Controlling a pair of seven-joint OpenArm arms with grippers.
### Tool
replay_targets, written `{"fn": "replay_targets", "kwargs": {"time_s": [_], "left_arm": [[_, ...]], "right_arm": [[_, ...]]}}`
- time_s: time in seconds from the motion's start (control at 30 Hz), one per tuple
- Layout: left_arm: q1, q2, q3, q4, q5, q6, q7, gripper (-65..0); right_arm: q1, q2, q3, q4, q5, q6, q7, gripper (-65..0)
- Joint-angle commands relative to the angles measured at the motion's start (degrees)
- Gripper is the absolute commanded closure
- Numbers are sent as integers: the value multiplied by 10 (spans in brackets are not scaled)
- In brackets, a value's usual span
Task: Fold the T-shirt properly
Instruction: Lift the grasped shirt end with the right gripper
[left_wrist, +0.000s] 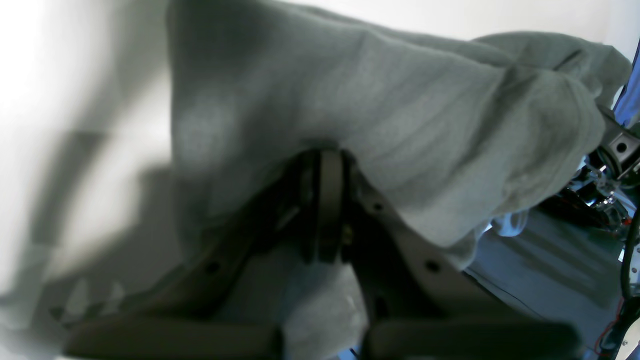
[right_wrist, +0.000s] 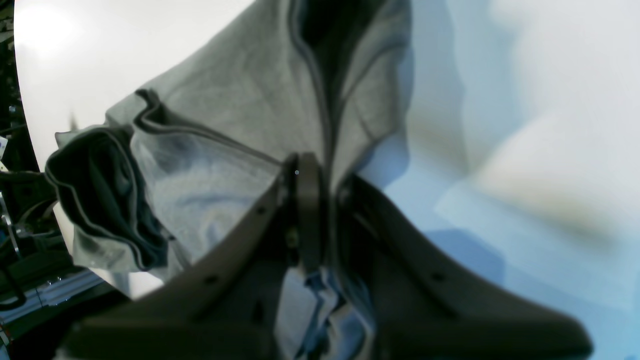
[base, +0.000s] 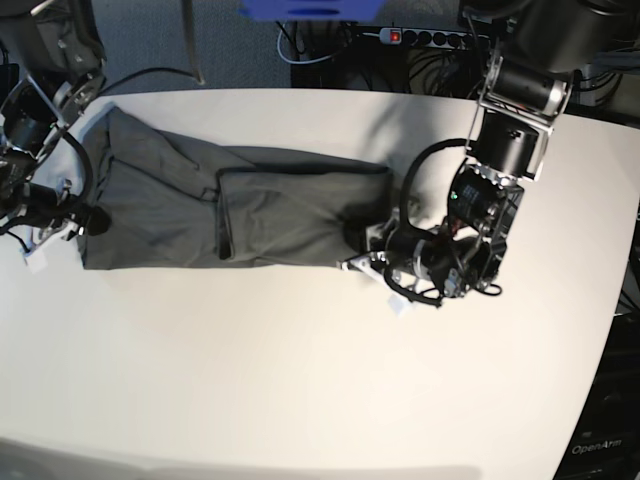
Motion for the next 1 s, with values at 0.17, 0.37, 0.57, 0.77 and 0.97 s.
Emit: {"fn": "replay_targets", "kwargs": {"time_s": [0.17,0.37,0.57,0.77,0.97], "left_arm": [[0,-13,0,-7,72,18,-18,-19],[0,-14,0,-7,70,18,-18,-19],[0,-15,0,-7,73,18,-18,-19],[-11,-15,0,-8,74,18,-18,-19],[-13,-15,0,-8,74,18,-18,-19]], "right_arm": [[6,-9,1,106,-5,2,-20,-6],[2,-54,-2,190,-5,2,-20,-6],[-10,-81,-2,203,-5,2,-20,-6],[-17,-98,-4,217,-5,2,-20,-6],[-42,-137,-4,320,-5,2,-20,-6]]}}
